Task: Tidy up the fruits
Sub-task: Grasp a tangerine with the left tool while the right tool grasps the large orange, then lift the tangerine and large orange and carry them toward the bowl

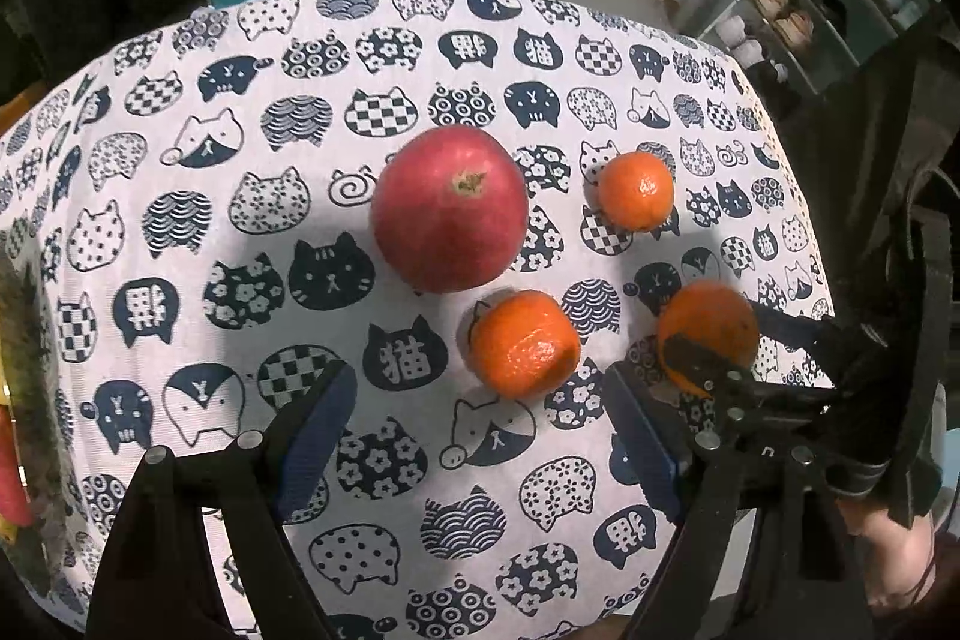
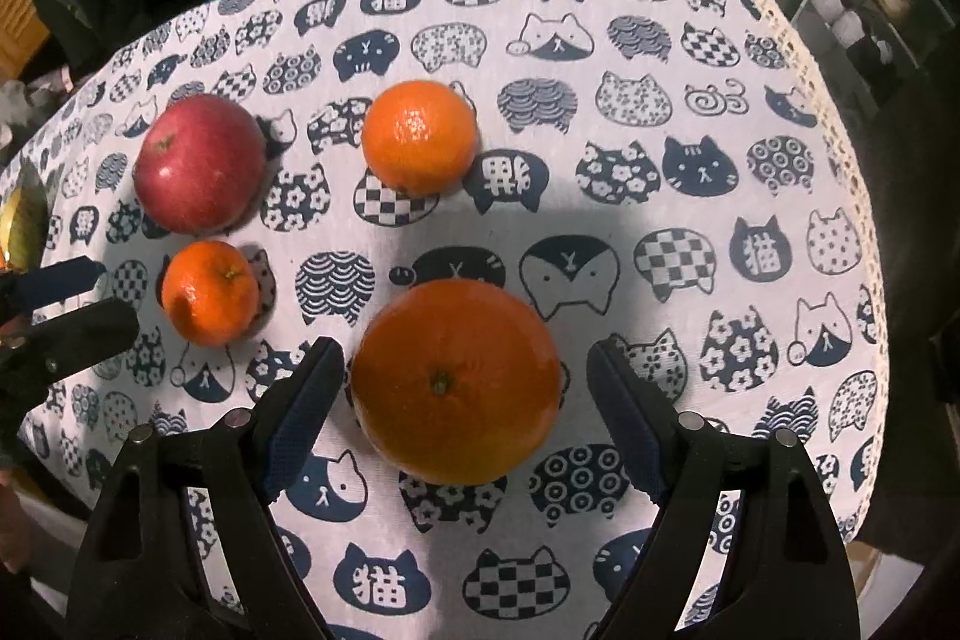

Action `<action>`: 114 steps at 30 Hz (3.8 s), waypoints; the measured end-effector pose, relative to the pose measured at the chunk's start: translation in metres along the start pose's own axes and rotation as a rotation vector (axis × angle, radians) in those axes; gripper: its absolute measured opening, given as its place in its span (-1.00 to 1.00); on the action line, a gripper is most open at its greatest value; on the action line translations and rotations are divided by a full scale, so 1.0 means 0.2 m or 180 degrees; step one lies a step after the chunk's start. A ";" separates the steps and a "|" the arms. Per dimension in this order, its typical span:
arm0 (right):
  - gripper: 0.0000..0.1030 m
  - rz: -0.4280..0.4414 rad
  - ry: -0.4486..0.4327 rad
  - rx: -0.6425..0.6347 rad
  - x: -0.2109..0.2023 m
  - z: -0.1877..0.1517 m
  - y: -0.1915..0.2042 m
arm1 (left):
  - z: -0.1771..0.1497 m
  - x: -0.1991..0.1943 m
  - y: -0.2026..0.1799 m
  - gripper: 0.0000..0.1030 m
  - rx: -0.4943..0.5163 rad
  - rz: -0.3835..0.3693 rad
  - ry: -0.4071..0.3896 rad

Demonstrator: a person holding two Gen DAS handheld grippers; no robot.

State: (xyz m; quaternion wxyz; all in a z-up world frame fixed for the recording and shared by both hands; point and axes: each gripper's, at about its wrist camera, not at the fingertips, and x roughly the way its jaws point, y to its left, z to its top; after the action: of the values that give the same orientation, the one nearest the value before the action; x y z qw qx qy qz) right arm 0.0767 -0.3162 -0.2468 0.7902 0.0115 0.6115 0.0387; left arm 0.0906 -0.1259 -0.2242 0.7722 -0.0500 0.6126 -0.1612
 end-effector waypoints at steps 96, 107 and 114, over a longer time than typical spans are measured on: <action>0.35 0.0386 -0.1868 -0.0504 -1.09 0.06 0.44 | -0.14 -1.05 -0.09 -0.07 0.0587 -0.0049 -0.1612; 0.35 0.0475 -0.1854 -0.0664 -1.08 0.11 0.59 | -0.15 -1.10 0.03 -0.07 0.0436 -0.0040 -0.1655; 0.35 0.0505 -0.1780 -0.0795 -1.04 0.14 0.71 | -0.16 -1.10 0.16 -0.07 0.0284 -0.0013 -0.1644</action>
State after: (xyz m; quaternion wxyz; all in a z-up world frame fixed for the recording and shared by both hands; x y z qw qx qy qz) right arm 0.0450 -0.1896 -0.0297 0.9175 -0.0278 0.3582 0.1704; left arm 0.0219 -0.0236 -0.0352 0.9041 -0.0566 0.3873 -0.1714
